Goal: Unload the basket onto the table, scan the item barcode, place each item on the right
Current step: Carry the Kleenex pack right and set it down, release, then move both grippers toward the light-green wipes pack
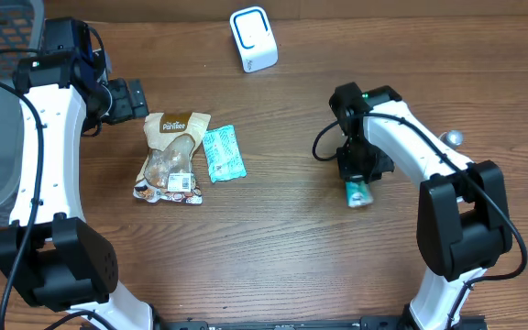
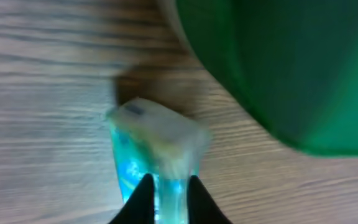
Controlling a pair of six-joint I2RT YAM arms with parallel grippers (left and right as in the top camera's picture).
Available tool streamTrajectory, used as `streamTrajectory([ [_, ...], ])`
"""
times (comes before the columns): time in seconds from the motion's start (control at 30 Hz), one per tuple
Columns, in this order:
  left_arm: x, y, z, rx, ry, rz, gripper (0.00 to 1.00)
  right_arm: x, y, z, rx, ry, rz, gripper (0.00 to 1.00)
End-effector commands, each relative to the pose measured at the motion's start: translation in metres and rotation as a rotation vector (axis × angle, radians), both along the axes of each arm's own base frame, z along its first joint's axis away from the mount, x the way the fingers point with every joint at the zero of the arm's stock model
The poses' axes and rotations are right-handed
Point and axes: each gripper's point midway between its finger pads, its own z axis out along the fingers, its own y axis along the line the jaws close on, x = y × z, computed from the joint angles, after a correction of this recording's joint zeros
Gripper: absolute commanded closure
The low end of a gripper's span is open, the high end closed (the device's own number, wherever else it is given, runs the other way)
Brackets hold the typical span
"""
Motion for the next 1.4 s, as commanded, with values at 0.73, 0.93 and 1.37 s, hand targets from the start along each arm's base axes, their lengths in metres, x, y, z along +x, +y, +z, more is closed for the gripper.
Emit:
streamTrajectory([
  [0.73, 0.003, -0.002, 0.016, -0.001, -0.045, 0.004, 0.00, 0.086, 0.179, 0.111, 0.661, -0.359, 0.176, 0.28],
  [0.93, 0.012, -0.004, 0.019, -0.018, -0.086, 0.018, 0.00, 0.099, 0.185, 0.118, 0.686, -0.422, 0.193, 0.14],
  [1.37, 0.014, -0.106, 0.024, -0.413, -0.106, -0.202, 0.96, 0.114, 0.170, 0.120, 0.683, -0.458, 0.133, 0.13],
])
